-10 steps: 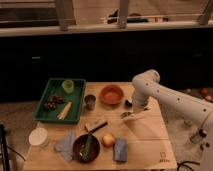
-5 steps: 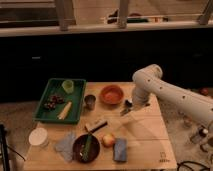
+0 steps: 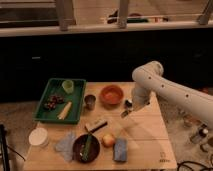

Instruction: Place fork in table surface

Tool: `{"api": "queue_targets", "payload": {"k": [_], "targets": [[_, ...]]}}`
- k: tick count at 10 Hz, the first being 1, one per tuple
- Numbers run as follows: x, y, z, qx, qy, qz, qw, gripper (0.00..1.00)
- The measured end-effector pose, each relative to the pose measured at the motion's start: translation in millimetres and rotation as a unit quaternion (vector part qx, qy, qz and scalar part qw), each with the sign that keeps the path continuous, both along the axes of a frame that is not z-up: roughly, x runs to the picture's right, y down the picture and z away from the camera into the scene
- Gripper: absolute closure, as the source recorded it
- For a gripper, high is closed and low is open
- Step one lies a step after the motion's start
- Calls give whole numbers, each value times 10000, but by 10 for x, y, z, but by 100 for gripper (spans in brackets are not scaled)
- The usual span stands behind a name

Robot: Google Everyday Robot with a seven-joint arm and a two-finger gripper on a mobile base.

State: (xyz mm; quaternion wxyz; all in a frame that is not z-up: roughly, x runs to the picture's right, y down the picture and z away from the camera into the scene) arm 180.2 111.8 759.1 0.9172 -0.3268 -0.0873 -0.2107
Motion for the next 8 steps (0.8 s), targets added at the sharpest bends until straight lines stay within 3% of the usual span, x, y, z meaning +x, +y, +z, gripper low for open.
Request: {"api": "queue_targets", "payload": {"k": [4,8], "targets": [[118,244,-173,-246,-371,-459,9980,100],[184,513,-23,-494,-732,-855,9924,100]]}}
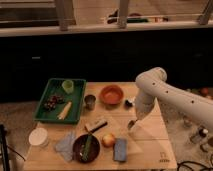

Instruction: Place fork in table surface

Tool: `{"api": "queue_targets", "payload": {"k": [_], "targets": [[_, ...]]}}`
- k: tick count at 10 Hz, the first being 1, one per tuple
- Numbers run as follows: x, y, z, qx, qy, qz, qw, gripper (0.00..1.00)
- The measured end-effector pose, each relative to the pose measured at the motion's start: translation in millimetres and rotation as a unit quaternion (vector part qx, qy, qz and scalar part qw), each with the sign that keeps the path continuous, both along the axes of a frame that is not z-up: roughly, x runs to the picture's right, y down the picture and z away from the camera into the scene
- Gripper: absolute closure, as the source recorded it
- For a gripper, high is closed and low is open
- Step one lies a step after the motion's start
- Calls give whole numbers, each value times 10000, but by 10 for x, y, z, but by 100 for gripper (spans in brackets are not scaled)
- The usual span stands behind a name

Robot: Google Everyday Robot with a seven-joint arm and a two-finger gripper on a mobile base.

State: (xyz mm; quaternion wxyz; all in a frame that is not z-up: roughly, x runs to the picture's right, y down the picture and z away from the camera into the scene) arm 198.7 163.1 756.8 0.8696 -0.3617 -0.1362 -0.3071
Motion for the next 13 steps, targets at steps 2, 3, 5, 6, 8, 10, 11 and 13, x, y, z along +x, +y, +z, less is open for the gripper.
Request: {"api": "queue_targets", "payload": {"k": [2,3,5,6,8,10,11,13], "targets": [[47,140,132,-75,-154,-101,9998,100],[83,218,213,-103,-227,-118,9996,100],[135,290,292,-150,-339,-73,9993,100],[173,338,329,-217,-394,-26,9990,98],[212,410,377,-320,-454,26,9985,82],[235,493,425,-419,-488,30,9979,61],[232,524,444,-453,-511,21,9977,51],[229,570,460,-470,-570,6,9973,29]]}}
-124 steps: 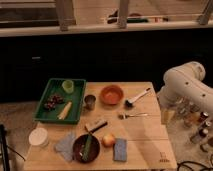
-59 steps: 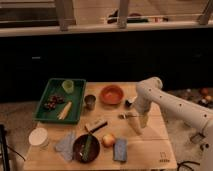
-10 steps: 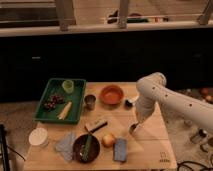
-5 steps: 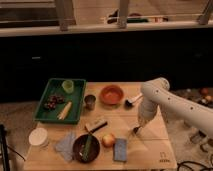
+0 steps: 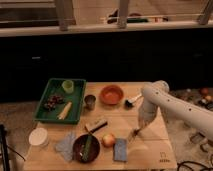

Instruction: Place fork in table surface

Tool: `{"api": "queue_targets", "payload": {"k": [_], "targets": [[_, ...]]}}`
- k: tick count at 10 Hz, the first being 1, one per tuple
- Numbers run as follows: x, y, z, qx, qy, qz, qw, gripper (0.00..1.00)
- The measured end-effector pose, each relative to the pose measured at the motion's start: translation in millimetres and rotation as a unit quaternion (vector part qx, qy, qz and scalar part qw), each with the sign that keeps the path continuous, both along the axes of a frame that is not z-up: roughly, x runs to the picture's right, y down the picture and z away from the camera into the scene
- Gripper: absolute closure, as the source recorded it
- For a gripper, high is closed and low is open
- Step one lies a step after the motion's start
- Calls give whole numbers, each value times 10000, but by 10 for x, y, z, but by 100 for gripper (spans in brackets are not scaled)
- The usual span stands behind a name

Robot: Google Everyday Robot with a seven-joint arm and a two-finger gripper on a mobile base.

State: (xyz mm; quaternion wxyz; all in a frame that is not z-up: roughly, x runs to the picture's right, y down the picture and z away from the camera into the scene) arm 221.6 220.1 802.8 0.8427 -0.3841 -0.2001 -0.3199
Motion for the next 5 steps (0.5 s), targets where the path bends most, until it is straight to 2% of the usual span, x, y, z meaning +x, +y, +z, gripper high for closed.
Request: {"api": "queue_targets", "payload": {"k": [2,5], "targets": [[-15,27,19,-30,-43,6,10000,20],[-50,6,19,-74,-81,-62,9999,20]]}}
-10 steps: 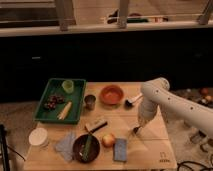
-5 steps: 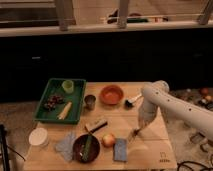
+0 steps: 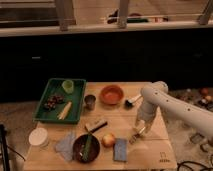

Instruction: Place fork in table surface

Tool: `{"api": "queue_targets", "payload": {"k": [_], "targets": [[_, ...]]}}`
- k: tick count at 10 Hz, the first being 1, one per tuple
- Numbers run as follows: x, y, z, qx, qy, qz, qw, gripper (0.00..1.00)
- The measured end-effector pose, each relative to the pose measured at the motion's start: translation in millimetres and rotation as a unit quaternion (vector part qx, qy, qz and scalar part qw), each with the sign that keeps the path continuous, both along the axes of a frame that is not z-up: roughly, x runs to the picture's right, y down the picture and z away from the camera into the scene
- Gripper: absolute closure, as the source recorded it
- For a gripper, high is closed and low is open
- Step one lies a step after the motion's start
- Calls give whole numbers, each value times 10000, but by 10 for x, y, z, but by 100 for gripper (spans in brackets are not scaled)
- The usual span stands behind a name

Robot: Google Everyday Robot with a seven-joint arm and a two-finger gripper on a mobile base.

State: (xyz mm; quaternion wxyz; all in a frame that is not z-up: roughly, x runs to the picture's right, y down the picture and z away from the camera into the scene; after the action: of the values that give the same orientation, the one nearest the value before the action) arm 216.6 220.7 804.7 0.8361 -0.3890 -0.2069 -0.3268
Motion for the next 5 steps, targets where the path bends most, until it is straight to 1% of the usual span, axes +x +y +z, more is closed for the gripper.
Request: {"api": "queue_targets", "payload": {"k": [5], "targets": [[8,-132,-35,3,2,-104,9999,20]]}}
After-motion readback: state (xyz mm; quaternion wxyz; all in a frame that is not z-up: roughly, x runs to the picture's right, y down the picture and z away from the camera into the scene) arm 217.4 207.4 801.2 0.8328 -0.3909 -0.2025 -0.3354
